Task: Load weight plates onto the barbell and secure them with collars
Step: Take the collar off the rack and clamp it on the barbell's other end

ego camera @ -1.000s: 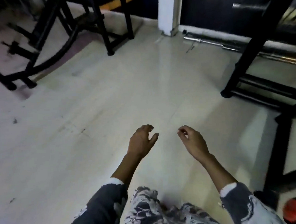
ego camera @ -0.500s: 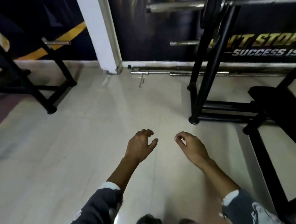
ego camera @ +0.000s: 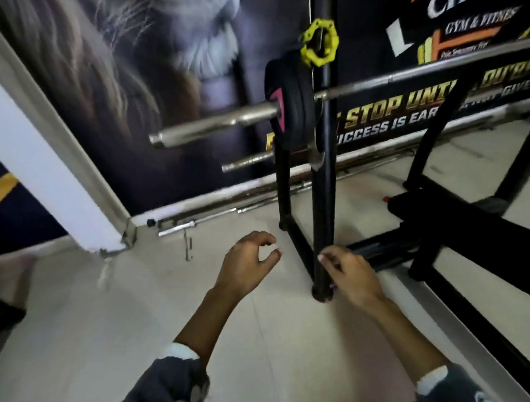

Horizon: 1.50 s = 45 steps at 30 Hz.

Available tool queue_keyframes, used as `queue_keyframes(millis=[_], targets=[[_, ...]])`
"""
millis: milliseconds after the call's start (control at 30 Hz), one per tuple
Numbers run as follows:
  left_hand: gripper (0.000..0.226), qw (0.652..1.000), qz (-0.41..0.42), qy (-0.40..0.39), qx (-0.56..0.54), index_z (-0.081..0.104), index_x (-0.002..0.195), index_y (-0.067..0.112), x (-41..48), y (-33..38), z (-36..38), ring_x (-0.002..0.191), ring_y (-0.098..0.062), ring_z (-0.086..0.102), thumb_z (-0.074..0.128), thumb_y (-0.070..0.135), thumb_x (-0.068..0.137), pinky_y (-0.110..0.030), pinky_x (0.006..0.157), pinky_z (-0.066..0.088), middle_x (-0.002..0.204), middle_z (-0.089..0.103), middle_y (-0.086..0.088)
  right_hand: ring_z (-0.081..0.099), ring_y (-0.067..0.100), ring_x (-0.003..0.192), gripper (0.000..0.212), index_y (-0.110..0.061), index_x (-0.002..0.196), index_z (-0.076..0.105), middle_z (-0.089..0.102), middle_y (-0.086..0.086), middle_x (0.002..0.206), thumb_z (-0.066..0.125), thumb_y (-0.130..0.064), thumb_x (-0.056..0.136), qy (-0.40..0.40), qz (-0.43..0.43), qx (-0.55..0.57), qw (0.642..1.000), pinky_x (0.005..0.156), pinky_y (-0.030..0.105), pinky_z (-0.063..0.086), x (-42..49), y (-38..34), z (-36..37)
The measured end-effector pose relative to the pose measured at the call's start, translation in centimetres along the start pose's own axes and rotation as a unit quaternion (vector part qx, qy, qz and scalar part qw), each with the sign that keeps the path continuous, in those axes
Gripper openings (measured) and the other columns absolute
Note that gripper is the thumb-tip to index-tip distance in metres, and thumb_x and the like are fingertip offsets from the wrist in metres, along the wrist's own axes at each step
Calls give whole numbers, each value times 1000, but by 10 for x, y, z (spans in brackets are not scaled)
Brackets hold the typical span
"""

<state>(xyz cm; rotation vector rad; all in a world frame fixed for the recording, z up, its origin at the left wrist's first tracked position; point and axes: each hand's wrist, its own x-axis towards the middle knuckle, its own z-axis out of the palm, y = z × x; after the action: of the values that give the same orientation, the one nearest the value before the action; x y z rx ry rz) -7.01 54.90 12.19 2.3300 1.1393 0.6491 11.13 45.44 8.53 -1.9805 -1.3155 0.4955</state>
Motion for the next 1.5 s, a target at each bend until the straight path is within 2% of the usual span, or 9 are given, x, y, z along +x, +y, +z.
queue_keyframes(millis=[100,233,500,567,700,933,1133,1400,1500], targets=[[21,998,51,27,-37,66,103,17,90,8,-42,99,-11,61,64,29,86,-26,88,48,107,67,3,65,29,94,19,-23,101,62,69,9,102,52,-35,91,50,-2,12,999,82,39,52,71,-22,-12],[19,986,139,75,-58,66,97,21,212,31,-89,91,-14,65,64,33,83,-33,85,51,98,70,1,58,18,80,19,-15,102,62,63,3,90,52,-28,92,125,-24,31,991,58,6,38,150,-67,-45],[37,980,189,62,-30,56,121,10,410,50,-99,116,-29,53,54,32,91,-33,95,40,125,59,-11,55,11,73,18,-9,98,65,61,2,82,54,-21,91,325,-8,138,936,62,8,40,276,-100,-106],[40,980,194,6,-34,53,127,11,434,43,-95,120,-31,50,48,35,94,-33,96,38,130,56,-13,57,16,82,15,-12,94,64,61,4,86,54,-23,91,346,22,166,923,76,26,45,302,-98,-114],[40,970,233,-31,-65,56,123,14,453,29,-86,118,-32,51,43,40,95,-36,93,39,127,58,-13,52,20,73,22,-20,74,56,58,1,77,48,-26,94,348,82,309,881,65,30,42,339,-102,-120],[42,959,274,-5,-75,59,117,11,455,25,-83,112,-35,52,41,41,94,-41,90,41,121,60,-15,59,12,79,41,-13,113,51,61,-1,92,33,-46,96,280,81,470,833,64,26,50,393,-118,-139],[56,956,280,-1,-84,58,117,10,456,24,-83,112,-34,52,34,49,86,-42,92,42,121,59,-14,68,11,56,39,-10,97,59,73,0,64,34,-39,98,247,85,519,814,42,22,52,415,-123,-144],[61,956,276,14,-95,56,123,10,455,24,-80,118,-33,50,32,50,83,-42,97,38,127,57,-13,70,17,70,24,-4,83,62,73,5,69,49,-21,94,265,51,532,803,86,48,54,402,-123,-160],[61,957,269,22,-102,56,123,11,456,24,-78,119,-33,49,33,50,82,-41,97,38,129,56,-13,59,35,109,22,-2,84,60,67,20,102,50,-19,94,279,42,553,784,97,53,44,391,-131,-166]])
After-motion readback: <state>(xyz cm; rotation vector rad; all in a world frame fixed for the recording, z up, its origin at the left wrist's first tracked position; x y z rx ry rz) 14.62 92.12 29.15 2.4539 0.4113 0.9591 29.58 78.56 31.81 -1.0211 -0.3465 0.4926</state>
